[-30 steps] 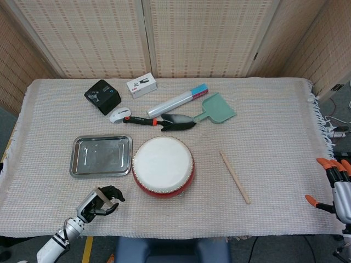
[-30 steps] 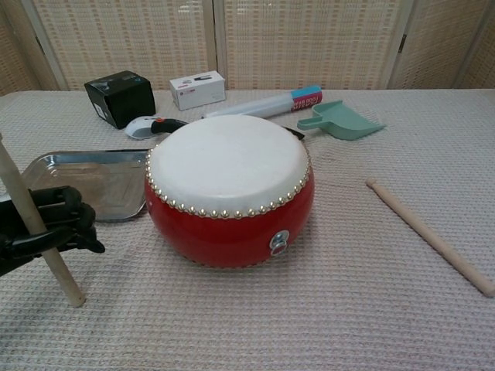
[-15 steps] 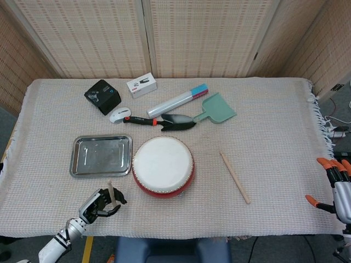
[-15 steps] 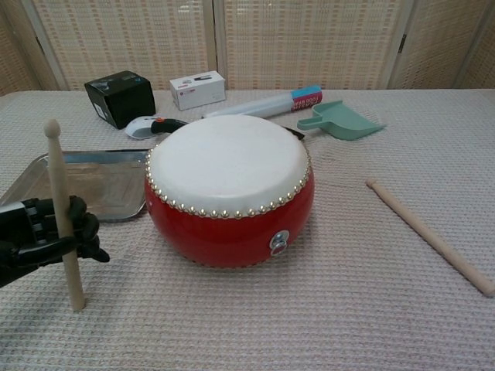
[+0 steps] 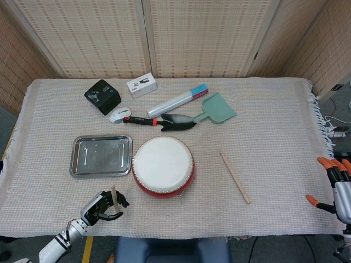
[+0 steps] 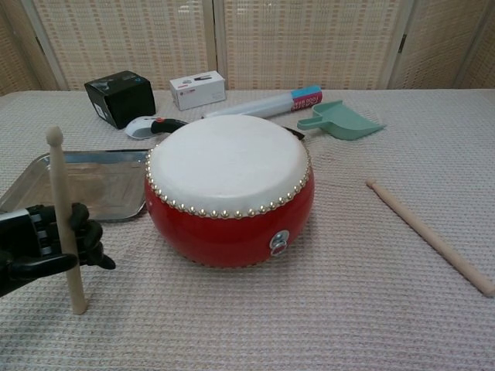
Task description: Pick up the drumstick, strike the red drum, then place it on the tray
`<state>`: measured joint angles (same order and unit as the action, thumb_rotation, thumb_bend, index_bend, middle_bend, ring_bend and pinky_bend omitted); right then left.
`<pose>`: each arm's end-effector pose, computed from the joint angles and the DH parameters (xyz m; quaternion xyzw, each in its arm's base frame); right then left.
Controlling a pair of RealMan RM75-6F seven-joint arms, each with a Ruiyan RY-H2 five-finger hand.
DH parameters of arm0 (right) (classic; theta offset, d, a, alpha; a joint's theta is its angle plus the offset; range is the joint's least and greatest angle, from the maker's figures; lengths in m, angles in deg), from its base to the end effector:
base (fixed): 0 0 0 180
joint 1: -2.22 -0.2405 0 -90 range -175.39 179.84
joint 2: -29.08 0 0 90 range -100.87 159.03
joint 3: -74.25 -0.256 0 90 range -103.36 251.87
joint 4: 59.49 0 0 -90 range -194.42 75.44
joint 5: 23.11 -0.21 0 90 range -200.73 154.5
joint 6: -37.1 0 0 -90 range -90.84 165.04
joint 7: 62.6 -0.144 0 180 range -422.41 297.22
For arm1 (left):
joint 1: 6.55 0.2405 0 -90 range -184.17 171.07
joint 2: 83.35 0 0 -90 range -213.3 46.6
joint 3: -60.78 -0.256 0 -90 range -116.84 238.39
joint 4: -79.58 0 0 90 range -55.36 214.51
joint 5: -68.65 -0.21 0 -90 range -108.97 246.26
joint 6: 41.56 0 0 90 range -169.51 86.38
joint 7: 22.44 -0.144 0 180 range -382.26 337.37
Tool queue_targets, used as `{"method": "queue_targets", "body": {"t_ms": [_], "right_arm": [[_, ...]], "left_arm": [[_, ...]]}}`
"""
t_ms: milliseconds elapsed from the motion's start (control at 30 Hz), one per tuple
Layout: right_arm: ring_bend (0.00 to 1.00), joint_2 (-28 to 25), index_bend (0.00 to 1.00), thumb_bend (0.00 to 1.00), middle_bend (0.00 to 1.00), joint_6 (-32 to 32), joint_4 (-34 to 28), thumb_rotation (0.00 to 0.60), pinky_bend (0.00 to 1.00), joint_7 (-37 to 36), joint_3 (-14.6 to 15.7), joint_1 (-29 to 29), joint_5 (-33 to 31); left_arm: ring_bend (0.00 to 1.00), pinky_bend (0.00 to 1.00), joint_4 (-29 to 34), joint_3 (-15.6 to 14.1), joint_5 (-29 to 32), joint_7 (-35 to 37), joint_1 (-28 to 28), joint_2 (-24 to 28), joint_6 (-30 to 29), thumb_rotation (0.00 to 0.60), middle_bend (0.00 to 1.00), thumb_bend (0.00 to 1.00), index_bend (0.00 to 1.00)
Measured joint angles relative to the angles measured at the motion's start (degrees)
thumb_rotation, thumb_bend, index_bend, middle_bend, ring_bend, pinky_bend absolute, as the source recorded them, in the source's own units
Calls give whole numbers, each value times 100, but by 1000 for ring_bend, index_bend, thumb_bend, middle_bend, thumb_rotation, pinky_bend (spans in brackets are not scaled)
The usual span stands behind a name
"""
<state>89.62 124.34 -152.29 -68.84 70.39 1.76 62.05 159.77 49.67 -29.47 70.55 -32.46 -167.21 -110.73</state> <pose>-0.3248 -0.1602 0.1868 0.5525 -0.4100 0.3992 0.6060 -0.2439 0.2080 -0.0092 0.3044 0.8256 0.4722 0.0531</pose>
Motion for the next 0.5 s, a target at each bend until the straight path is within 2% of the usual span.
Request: {"method": "queue_targets", "body": {"t_ms": [300, 500], "right_arm": [[0, -9, 143, 97, 134, 27, -29, 600, 36, 43, -6, 5, 12], [0, -13, 143, 97, 134, 46, -49, 600, 36, 67, -9, 7, 30]], "left_arm": [[496, 358, -84, -48, 46, -94, 1, -80, -19, 600, 609, 236, 673], [555, 454, -95, -98, 66, -229, 8, -150, 17, 600, 671, 236, 716]]}}
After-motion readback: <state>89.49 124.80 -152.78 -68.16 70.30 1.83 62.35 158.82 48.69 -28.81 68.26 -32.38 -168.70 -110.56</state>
